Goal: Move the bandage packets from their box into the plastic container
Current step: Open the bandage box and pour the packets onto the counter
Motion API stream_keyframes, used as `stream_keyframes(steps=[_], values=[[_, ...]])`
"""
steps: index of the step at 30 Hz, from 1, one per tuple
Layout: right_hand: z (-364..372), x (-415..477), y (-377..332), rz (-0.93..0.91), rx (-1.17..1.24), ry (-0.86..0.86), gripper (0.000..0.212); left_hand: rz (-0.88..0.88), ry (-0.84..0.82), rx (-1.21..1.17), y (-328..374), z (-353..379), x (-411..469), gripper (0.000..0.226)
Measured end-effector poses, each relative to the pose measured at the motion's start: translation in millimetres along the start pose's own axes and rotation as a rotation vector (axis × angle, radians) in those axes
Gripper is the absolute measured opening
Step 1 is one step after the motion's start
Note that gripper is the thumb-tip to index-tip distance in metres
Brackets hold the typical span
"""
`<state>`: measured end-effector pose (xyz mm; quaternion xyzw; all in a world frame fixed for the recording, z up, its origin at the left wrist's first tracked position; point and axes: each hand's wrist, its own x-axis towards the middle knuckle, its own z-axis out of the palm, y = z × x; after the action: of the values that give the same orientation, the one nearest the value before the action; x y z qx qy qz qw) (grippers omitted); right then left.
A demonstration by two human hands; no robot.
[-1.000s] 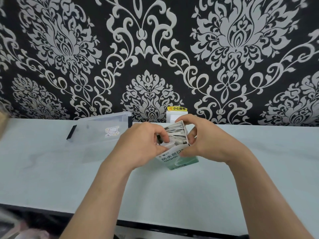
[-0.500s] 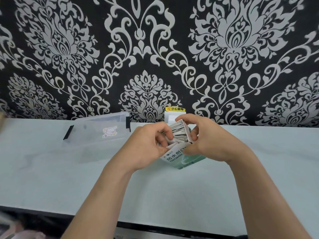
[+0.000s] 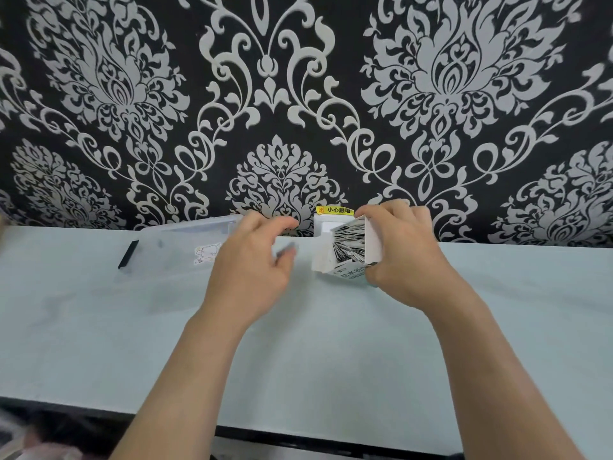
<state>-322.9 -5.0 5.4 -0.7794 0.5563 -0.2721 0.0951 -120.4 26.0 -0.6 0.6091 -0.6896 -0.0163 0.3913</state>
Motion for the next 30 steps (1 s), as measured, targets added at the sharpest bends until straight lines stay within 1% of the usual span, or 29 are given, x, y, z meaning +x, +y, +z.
stream_keyframes(steps=[2,5,10,11,13,15,17,21,24,26,28,30], values=[[1.4,-0.1,-2.1,-0.008,0.018,0.015,0.075,0.001,-0.064,-0.058,3.2,7.2,-2.5,0.035],[2.0,0.0,-4.3,-0.045,0.071,0.042,0.071,0.044,-0.043,-0.187,12.0,19.5,-4.8,0.021],[5.0,0.0,-5.9,-0.126,0.099,0.064,0.065,0.164,-0.069,-0.144,14.3,32.6,-5.4,0.017],[4.3,0.0,-5.8,-0.142,0.106,0.067,0.065,0.155,-0.070,-0.159,13.1,32.2,-4.2,0.018],[2.4,0.5,-6.0,-0.160,0.126,0.066,0.068,0.086,-0.077,-0.237,10.4,30.5,-1.8,0.022],[1.4,0.2,-7.6,-0.165,0.137,0.052,0.070,0.030,-0.078,-0.266,7.6,28.5,0.0,0.027],[1.9,0.0,-9.3,-0.172,0.175,0.031,0.071,0.049,-0.080,-0.237,5.5,26.9,0.2,0.025],[2.5,0.1,-8.4,-0.153,0.267,0.006,0.071,0.146,0.010,-0.188,6.4,26.6,2.6,0.014],[0.9,0.2,-6.0,-0.120,0.264,0.003,0.072,0.205,0.101,-0.204,8.0,26.3,3.2,0.008],[-0.7,0.7,-3.9,-0.105,0.244,0.012,0.071,0.131,0.123,-0.311,8.4,22.8,1.6,0.011],[-2.1,1.2,-1.1,-0.085,0.210,0.022,0.069,0.035,0.105,-0.393,8.9,18.1,-0.1,0.019],[-1.9,1.6,2.4,-0.058,0.165,0.022,0.069,0.011,0.139,-0.420,7.0,13.0,-1.0,0.027]])
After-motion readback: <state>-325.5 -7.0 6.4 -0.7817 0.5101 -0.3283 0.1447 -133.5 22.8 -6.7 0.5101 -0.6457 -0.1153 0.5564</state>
